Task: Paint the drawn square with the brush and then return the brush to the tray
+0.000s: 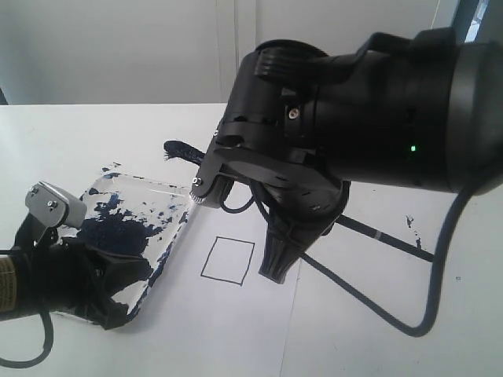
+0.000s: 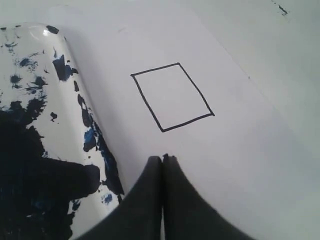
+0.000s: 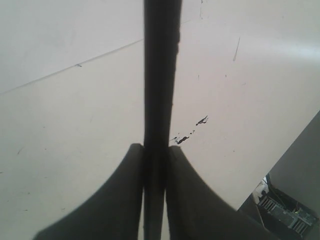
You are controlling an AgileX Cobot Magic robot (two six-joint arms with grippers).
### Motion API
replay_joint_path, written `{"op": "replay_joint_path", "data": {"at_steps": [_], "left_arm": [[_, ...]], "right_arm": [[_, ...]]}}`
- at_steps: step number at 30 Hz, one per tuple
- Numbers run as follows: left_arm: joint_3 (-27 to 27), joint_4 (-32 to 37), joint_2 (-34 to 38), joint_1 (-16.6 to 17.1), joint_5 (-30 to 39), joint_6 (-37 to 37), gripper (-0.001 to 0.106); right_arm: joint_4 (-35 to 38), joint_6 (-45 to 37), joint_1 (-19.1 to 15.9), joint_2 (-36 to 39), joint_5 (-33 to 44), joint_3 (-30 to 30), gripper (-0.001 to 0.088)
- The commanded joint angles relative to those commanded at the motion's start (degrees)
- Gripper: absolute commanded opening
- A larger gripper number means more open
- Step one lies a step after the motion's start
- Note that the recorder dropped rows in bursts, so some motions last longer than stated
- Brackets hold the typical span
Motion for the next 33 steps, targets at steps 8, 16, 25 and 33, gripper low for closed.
{"op": "replay_joint_path", "data": {"at_steps": [8,16,25,33], "left_arm": [[0.0,-3.8,0.0,0.0,7.0,-1.4,0.042],[0.0,-5.8,0.0,0.0,1.0,-1.4,0.101],[-2.8,8.9,0.0,-1.3,0.5,2.2,0.101],[-13.1,19.3,0.2,-14.7,24.7,-4.0,0.101]], "right_arm": [[0.1,0.0,0.0,0.0,0.0,0.0,0.0],[0.2,0.0,0.0,0.0,0.0,0.0,0.0],[0.2,-0.6,0.0,0.0,0.0,0.0,0.0],[0.5,-1.3,0.0,0.0,0.0,0.0,0.0]]}}
